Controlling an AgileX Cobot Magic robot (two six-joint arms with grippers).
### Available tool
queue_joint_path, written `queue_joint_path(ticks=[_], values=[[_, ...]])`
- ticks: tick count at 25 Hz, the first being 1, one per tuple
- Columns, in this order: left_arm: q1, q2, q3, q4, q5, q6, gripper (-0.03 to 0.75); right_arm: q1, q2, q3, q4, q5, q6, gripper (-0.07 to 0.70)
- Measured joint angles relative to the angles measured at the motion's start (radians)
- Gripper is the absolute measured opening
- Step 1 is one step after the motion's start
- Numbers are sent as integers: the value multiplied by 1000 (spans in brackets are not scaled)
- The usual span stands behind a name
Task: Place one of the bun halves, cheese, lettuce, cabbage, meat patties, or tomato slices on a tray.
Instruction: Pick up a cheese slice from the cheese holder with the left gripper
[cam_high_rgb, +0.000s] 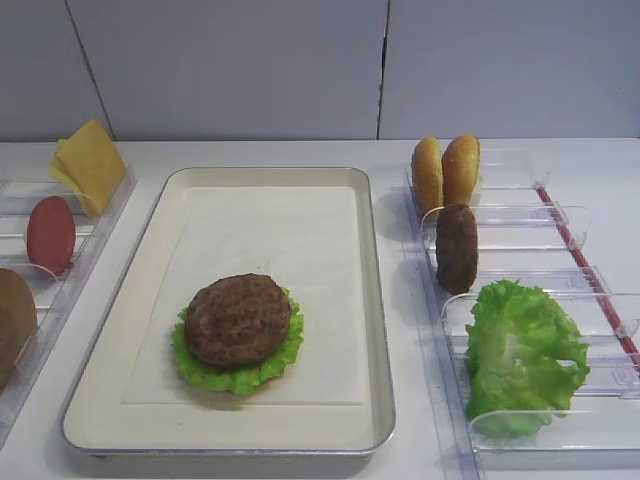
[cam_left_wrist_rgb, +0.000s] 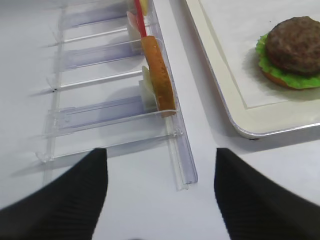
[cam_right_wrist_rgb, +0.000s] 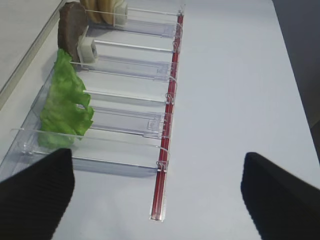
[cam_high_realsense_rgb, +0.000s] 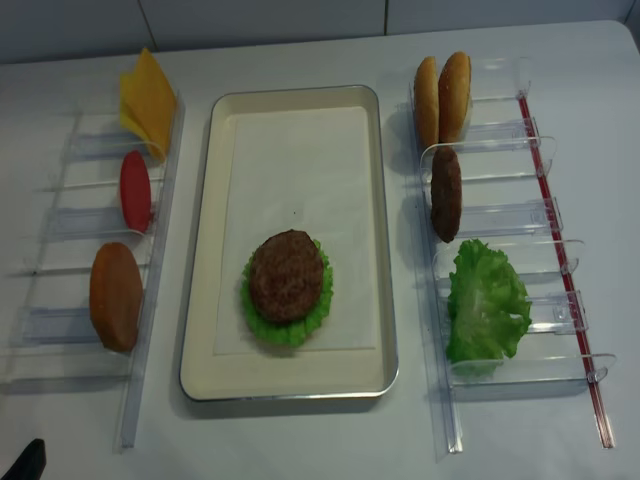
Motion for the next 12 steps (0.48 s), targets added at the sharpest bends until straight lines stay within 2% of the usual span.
queue_joint_path(ticks=[8, 12], values=[[0, 0, 0, 0, 0, 0, 465, 0, 0, 0, 0, 0, 0, 693], [0, 0, -17, 0, -28, -5, 465, 0, 0, 0, 0, 0, 0, 693]])
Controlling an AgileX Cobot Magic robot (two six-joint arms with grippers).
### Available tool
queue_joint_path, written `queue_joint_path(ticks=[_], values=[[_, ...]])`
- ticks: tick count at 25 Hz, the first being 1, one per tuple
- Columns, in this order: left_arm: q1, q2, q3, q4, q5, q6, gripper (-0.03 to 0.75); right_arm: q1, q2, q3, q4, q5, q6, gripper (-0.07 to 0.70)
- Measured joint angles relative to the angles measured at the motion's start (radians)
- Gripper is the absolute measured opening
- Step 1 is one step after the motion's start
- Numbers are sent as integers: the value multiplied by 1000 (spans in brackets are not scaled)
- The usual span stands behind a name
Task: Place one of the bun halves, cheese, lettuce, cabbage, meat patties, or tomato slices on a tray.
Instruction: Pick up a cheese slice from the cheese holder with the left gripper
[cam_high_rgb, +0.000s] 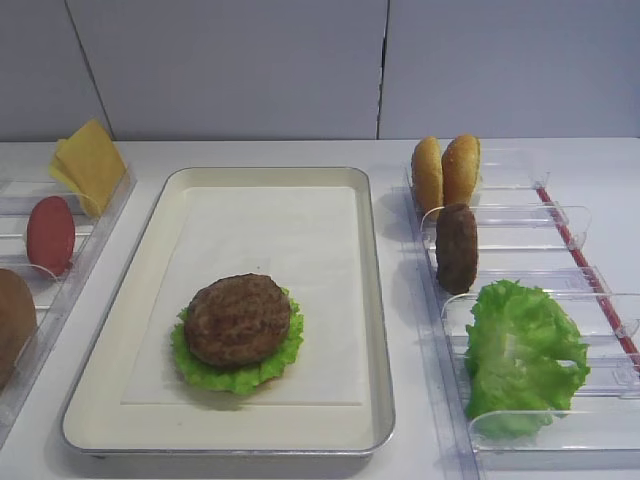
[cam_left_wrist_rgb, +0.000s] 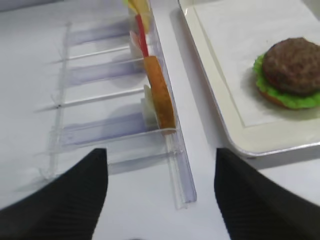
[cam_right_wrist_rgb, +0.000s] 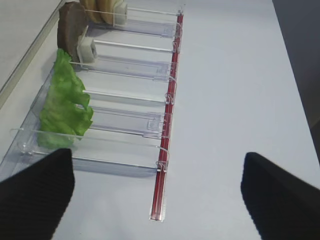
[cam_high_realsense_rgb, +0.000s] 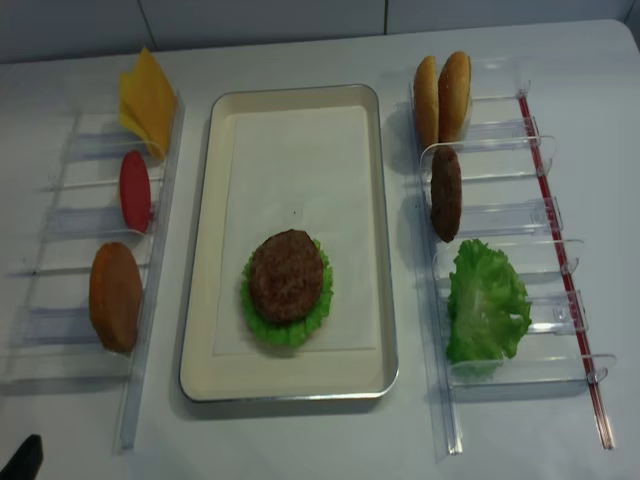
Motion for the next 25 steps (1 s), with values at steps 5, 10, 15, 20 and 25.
queue_joint_path(ticks=[5, 10, 15, 20, 25], values=[[0, 107, -36, 0, -100, -35, 465, 0, 0, 0, 0, 0, 0, 693], [0, 319, -93, 0, -206, -42, 465, 0, 0, 0, 0, 0, 0, 693], [0, 608, -221, 3, -253, -42, 465, 0, 0, 0, 0, 0, 0, 693], [0, 885, -406, 16, -271, -42, 465, 0, 0, 0, 0, 0, 0, 693], [0, 1139, -620, 18, -277, -42, 465, 0, 0, 0, 0, 0, 0, 693]])
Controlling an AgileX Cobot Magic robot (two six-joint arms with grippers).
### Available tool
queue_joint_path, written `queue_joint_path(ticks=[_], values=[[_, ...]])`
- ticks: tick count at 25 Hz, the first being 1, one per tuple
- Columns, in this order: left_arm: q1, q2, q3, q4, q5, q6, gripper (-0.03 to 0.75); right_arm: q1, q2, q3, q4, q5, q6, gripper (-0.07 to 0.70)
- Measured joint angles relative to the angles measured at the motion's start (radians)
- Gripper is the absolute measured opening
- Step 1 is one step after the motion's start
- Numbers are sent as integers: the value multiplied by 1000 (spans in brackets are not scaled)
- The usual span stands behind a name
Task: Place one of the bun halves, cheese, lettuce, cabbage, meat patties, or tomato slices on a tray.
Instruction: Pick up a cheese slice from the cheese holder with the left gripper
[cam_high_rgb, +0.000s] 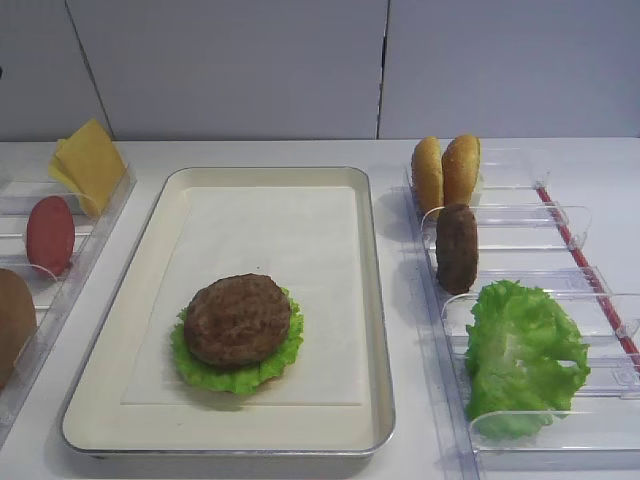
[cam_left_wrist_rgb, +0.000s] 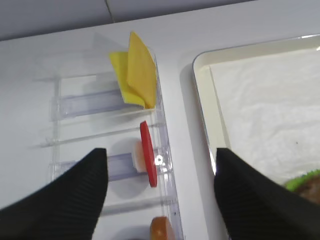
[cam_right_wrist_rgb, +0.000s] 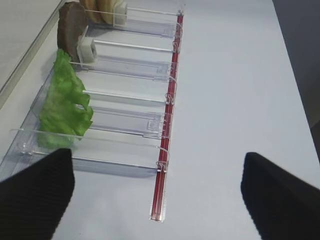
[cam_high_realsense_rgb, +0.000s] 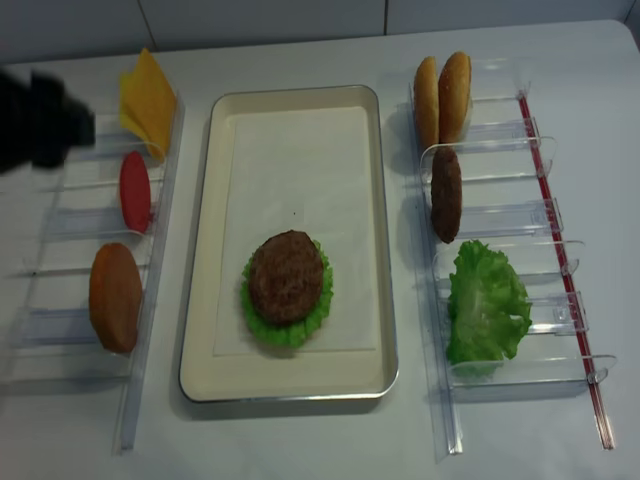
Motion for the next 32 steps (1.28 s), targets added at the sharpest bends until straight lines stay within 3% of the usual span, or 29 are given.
queue_joint_path(ticks=[7, 15, 20, 32], values=[[7, 285, -241, -7, -1, 0, 465, 0, 0, 0, 0, 0, 0, 693], [146, 526, -411, -199, 6, 133, 461, 0, 0, 0, 0, 0, 0, 693], [194, 640, -469, -271, 6, 253, 442, 0, 0, 0, 0, 0, 0, 693], [196, 811, -485, -411, -16, 435, 429, 0, 0, 0, 0, 0, 0, 693]])
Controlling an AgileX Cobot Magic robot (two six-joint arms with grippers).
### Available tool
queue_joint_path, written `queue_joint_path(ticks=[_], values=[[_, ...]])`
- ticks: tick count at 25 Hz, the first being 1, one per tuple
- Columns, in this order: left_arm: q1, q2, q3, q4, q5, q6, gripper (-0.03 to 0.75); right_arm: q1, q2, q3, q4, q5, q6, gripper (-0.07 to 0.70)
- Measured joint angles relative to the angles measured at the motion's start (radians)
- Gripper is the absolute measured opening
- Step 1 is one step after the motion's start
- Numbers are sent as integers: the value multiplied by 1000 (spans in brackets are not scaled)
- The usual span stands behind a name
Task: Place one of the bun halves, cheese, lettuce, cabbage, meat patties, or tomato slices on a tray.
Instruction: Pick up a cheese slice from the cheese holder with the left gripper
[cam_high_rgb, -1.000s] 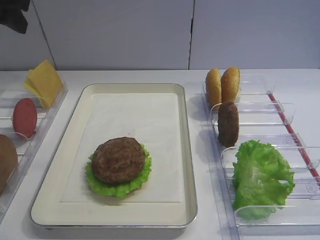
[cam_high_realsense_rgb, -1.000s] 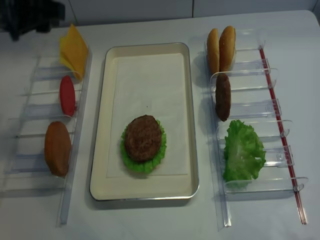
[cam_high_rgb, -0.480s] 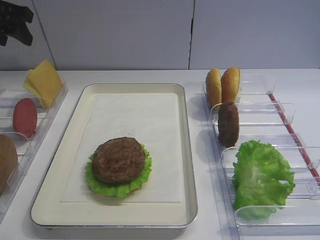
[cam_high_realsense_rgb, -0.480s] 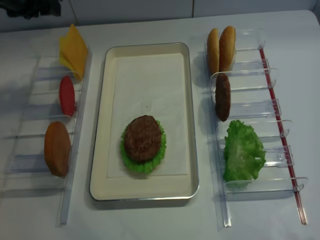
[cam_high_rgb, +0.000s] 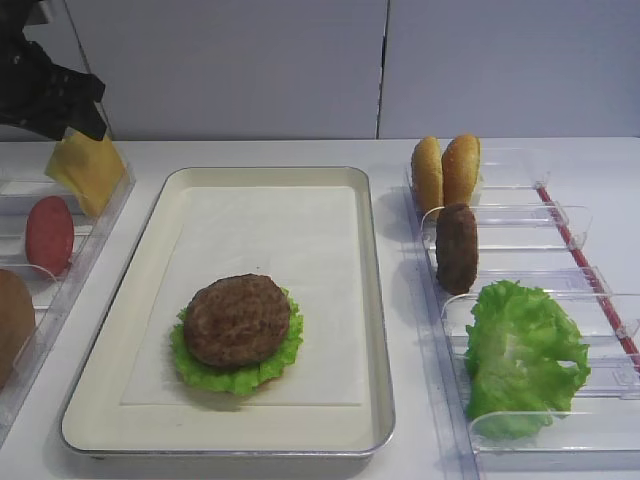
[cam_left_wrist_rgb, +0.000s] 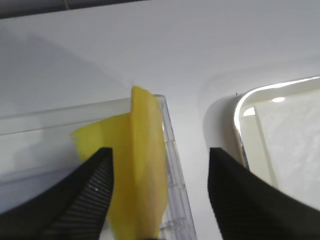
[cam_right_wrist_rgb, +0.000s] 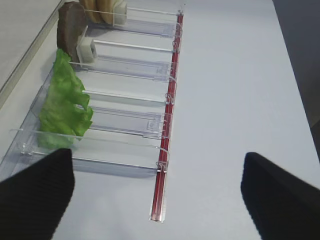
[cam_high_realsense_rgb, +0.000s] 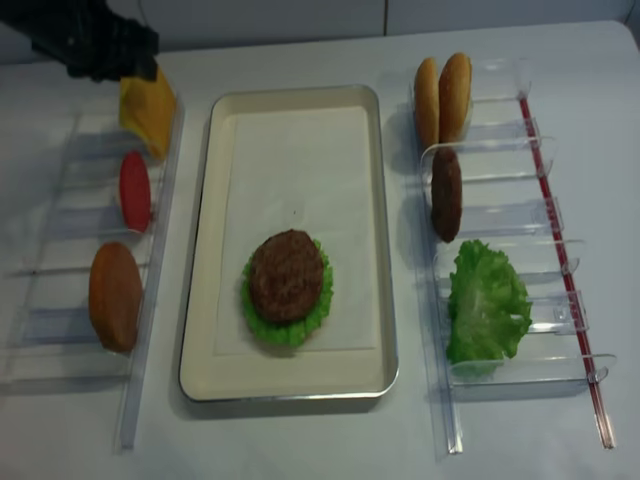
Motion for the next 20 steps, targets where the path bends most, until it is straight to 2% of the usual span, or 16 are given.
queue_joint_path(ticks=[5, 20], values=[[0, 15, -2, -23, -9, 12, 393, 0, 0, 0, 0, 0, 0, 693], [0, 38, -4, -31, -4, 13, 187, 0, 0, 0, 0, 0, 0, 693]])
